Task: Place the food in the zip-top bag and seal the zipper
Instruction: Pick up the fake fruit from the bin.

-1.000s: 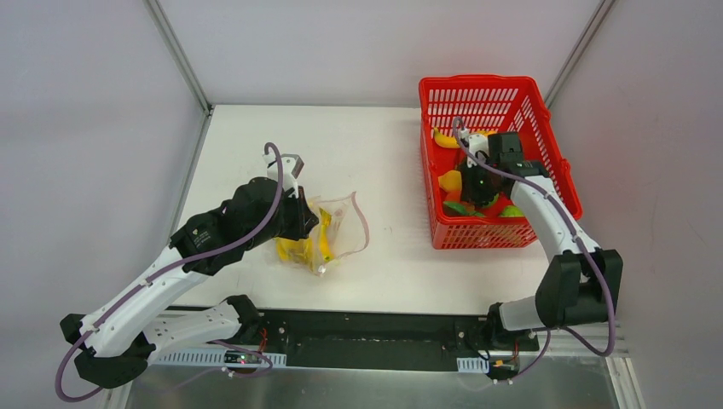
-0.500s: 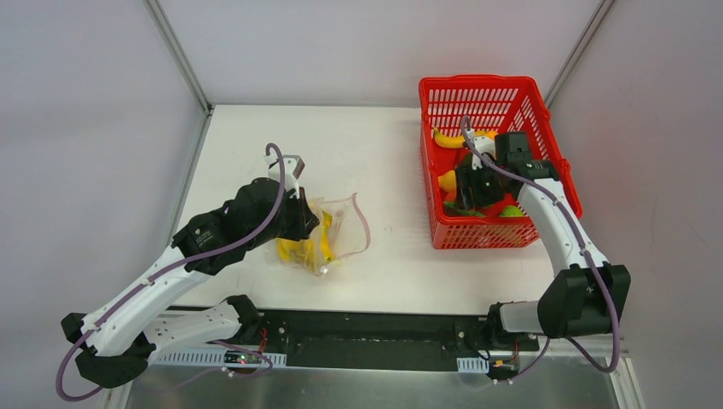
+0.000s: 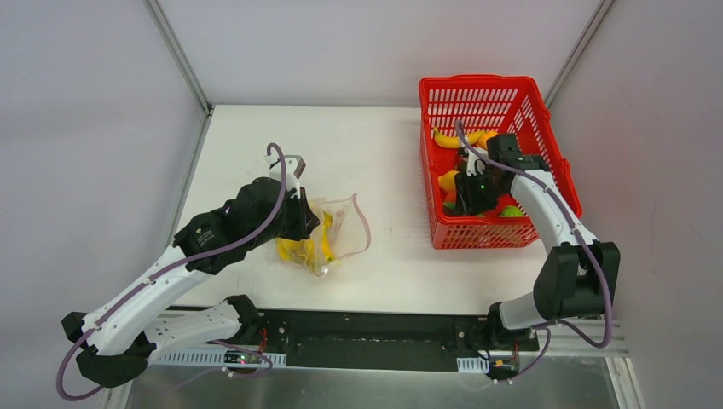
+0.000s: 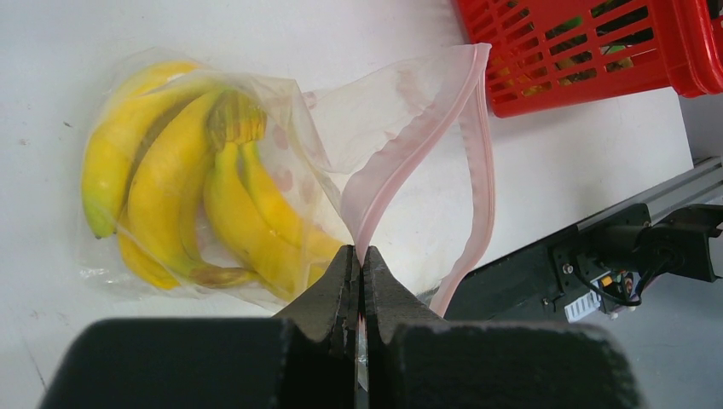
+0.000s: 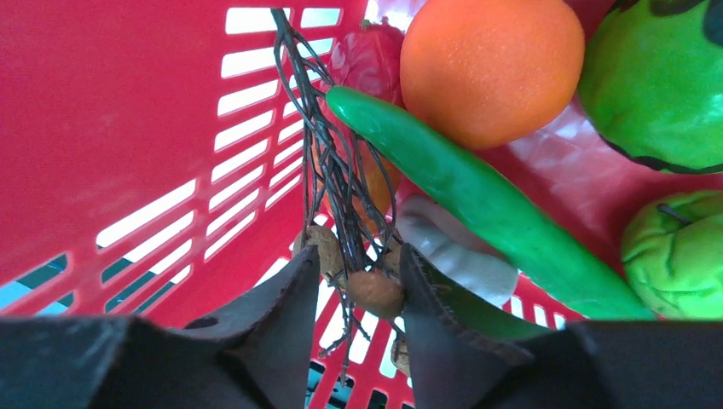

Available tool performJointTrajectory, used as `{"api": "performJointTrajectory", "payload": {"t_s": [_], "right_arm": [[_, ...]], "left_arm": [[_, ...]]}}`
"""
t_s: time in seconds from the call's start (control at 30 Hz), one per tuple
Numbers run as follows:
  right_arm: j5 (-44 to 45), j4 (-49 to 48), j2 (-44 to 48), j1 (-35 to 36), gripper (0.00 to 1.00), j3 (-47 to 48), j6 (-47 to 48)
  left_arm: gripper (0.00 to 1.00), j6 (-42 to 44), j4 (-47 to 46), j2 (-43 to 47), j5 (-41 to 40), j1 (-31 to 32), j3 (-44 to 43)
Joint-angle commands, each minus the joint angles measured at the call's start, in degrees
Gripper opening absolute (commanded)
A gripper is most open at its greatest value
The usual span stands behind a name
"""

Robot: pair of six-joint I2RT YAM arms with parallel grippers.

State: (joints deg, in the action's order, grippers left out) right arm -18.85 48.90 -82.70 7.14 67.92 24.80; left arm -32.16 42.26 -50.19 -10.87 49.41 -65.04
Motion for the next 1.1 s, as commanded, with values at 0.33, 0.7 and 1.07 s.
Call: {"api": "performJointTrajectory", "payload": {"t_s": [0.33, 0.7, 1.07], "right_arm": [[0.39, 2.29, 3.53, -0.12, 0.04, 5.30, -2.69], [11.27, -4.42, 13.29, -0.69, 0.00, 5.34, -5.02], [11.97, -12.65, 9.04, -0.99, 0.00, -0.10, -11.43]], "left_arm": [[0.00, 0.00, -1.13, 0.25, 0.53, -0.55, 0.12], [0.00, 0.02, -1.38, -0.07, 0.79, -0.56, -0.36], [0.00, -0.27, -2.23, 0.32, 1.58, -0.54, 0.61]]}}
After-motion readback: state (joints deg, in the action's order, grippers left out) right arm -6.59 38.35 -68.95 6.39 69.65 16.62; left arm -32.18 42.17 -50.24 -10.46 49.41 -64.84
